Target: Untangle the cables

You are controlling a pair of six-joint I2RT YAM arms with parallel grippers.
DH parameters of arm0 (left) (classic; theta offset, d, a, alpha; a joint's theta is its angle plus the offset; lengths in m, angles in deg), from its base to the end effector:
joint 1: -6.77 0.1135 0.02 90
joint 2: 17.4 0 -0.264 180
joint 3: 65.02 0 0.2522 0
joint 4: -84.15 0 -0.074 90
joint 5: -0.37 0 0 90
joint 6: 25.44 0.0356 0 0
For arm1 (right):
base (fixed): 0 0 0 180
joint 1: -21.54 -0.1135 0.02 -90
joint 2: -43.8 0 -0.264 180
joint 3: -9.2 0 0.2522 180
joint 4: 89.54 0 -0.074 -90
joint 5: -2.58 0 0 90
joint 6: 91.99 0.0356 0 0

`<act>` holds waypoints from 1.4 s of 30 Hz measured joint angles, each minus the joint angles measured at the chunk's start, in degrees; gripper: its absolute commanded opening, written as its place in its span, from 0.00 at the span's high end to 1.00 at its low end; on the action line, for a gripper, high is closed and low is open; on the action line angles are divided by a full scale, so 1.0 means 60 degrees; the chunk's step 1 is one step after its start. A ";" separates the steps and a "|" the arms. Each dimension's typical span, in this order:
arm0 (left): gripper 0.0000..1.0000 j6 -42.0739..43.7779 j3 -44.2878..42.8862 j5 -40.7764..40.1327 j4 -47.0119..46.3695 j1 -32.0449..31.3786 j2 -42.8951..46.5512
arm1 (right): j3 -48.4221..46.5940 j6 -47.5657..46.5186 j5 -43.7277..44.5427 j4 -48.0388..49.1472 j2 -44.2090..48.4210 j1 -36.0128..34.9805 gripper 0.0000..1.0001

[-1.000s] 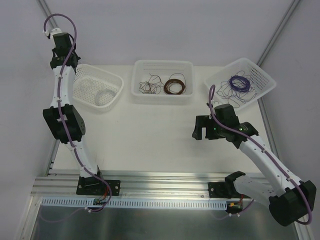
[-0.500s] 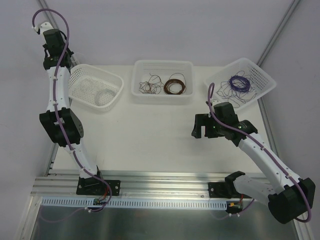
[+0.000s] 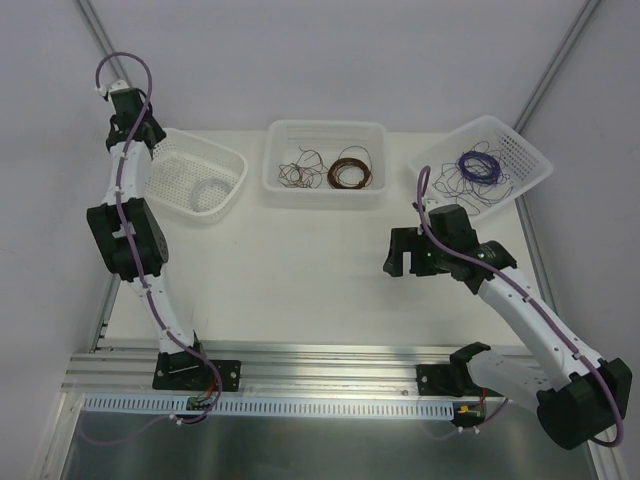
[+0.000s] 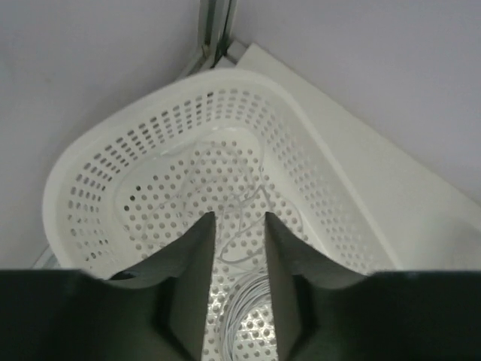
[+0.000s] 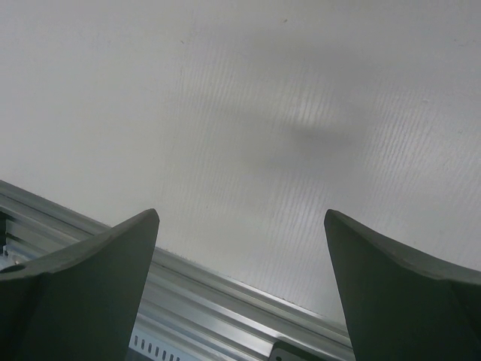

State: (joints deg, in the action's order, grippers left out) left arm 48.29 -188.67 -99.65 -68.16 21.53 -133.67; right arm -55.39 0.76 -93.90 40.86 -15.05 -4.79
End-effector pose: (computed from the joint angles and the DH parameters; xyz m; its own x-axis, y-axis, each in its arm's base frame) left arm 0.4715 0.1306 0.3448 -0.2077 -0.3400 -0.9172 -0.4863 0.8494 -0.2048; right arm 0.1893 0.0982 0.2889 -0.6449 -0.2660 -0.7165 -0.4833 0.8682 0.1127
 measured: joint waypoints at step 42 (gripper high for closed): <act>0.01 -0.0459 0.8138 0.3111 0.5071 -0.0914 1.5675 | -0.2193 -0.0812 0.5635 -0.3388 0.6590 0.0000 0.03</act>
State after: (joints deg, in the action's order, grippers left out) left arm 45.54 -139.84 -80.98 -37.73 16.05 -39.62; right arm -68.55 -4.12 -60.09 20.54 24.49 -4.79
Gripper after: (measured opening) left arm 0.992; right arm 0.969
